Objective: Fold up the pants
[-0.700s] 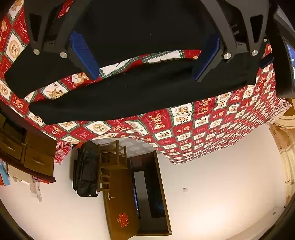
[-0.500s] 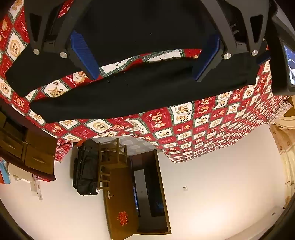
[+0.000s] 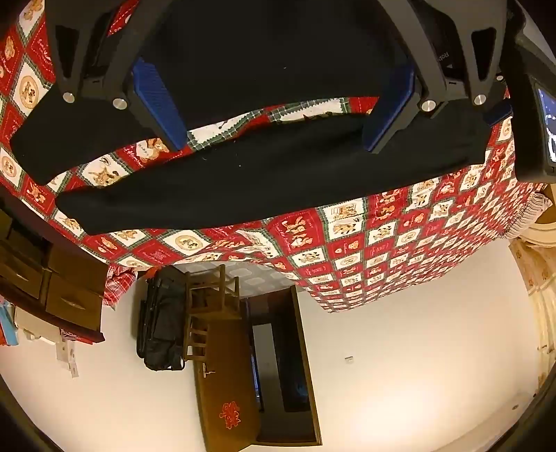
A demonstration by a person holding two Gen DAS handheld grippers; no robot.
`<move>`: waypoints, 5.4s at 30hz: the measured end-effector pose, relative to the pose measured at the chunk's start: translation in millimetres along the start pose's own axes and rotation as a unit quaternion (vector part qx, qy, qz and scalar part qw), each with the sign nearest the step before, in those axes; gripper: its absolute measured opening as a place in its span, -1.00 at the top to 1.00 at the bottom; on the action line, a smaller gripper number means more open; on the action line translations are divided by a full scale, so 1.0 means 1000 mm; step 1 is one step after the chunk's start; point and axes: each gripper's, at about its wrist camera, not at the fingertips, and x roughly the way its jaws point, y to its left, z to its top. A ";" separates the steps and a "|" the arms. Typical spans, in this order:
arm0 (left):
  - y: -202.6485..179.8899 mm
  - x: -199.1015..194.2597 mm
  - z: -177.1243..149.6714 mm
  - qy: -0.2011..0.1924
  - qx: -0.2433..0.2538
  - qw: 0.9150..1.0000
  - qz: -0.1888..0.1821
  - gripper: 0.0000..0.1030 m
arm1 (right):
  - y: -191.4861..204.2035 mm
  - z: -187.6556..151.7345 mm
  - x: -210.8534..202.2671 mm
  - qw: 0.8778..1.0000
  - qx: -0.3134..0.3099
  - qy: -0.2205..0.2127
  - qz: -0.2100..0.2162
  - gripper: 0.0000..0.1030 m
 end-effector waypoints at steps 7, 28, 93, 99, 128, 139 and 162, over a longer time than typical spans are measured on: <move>0.000 -0.003 0.002 -0.006 0.001 1.000 0.004 -0.86 | -0.002 0.001 0.000 1.000 0.001 0.001 -0.001 -0.97; 0.002 -0.006 0.002 -0.005 -0.005 1.000 0.000 -0.86 | -0.002 0.001 0.000 1.000 0.002 0.002 0.000 -0.97; 0.072 0.091 0.042 0.086 -0.071 0.993 -0.030 -0.86 | 0.035 0.083 0.211 0.944 -0.242 0.180 0.135 -0.28; 0.080 0.110 0.045 0.096 -0.085 0.991 -0.036 -0.86 | 0.043 0.080 0.241 0.919 -0.311 0.193 0.149 -0.27; 0.169 0.107 0.063 0.119 -0.232 0.963 -0.074 -0.86 | 0.048 -0.026 0.103 0.875 -0.430 0.083 0.205 0.90; 0.142 0.166 0.090 0.204 -0.244 0.946 -0.066 -0.85 | 0.041 -0.020 0.097 0.884 -0.415 0.067 0.207 0.91; 0.200 0.031 0.024 -0.001 -0.290 0.938 -0.191 0.78 | 0.022 -0.031 -0.019 0.887 -0.406 0.001 0.219 0.91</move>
